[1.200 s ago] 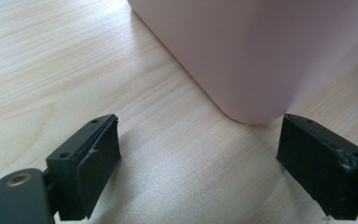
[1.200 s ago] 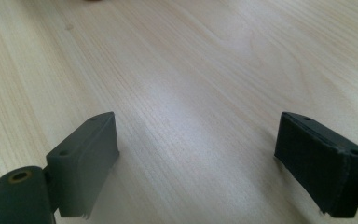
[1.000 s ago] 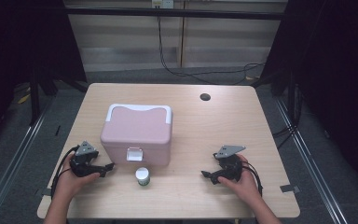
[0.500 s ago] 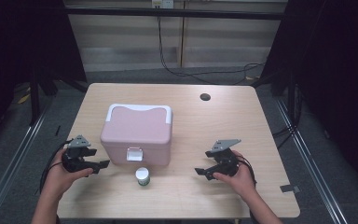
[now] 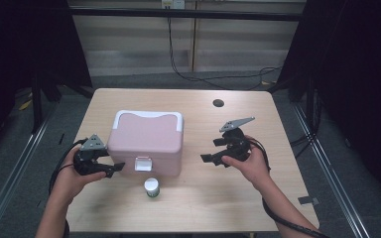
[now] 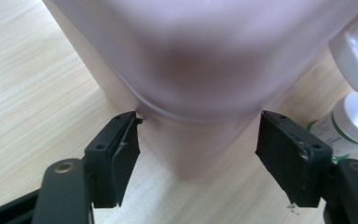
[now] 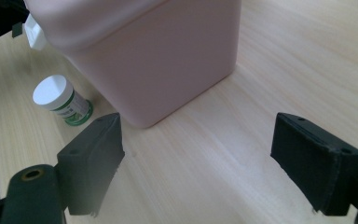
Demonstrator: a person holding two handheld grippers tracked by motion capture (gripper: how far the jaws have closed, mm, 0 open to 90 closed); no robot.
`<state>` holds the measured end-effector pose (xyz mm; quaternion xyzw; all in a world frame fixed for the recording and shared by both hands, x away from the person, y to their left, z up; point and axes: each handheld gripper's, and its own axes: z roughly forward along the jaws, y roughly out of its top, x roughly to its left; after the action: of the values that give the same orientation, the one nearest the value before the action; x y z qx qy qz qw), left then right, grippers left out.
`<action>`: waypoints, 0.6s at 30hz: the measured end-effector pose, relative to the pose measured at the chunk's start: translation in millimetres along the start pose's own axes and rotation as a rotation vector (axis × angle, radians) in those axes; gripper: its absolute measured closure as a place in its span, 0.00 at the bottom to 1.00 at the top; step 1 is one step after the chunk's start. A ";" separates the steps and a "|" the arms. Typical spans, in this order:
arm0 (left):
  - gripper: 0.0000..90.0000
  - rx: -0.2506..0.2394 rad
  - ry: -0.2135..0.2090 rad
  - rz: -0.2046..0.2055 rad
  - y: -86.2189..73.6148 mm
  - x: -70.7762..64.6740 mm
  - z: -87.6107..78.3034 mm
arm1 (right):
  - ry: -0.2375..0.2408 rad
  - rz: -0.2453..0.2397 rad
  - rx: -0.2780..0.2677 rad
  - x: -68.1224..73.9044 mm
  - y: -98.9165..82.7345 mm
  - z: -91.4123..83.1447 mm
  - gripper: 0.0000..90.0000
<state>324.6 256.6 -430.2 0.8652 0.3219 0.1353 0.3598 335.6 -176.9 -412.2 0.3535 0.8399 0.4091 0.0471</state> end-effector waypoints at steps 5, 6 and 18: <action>0.34 -0.010 -0.014 0.025 1.8 -1.8 4.4 | 0.008 -0.019 0.006 0.4 6.5 1.8 0.18; 0.35 -0.018 -0.025 0.029 3.9 -5.1 7.7 | 0.018 -0.038 0.018 1.8 7.1 4.6 0.18; 0.34 -0.007 -0.073 0.081 24.8 -22.9 23.6 | 0.032 -0.118 0.035 5.6 -2.1 11.8 0.20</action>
<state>329.7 215.7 -429.3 0.8806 0.2727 0.1194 0.3687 334.6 -166.5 -420.3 0.2974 0.8669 0.3968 0.0515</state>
